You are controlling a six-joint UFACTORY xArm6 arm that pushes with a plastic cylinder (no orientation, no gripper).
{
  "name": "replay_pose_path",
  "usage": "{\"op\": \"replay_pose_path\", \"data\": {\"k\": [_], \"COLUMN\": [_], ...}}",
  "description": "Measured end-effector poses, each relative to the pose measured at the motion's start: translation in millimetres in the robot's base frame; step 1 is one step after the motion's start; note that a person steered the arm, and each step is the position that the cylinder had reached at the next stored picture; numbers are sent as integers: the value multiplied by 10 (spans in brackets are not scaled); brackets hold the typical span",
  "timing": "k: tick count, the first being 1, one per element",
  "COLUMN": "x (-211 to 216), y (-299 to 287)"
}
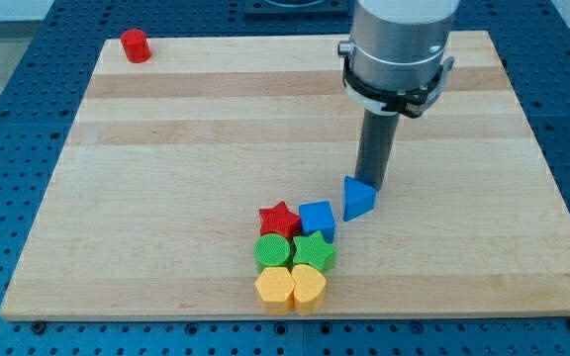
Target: Push the red circle towards the top left of the board
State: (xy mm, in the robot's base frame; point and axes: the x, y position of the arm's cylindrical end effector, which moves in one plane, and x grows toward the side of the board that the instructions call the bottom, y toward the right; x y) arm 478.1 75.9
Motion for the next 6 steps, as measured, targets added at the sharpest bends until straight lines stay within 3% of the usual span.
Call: {"op": "replay_pose_path", "data": {"k": [2,6], "x": [45,612], "y": [-140,-140]}}
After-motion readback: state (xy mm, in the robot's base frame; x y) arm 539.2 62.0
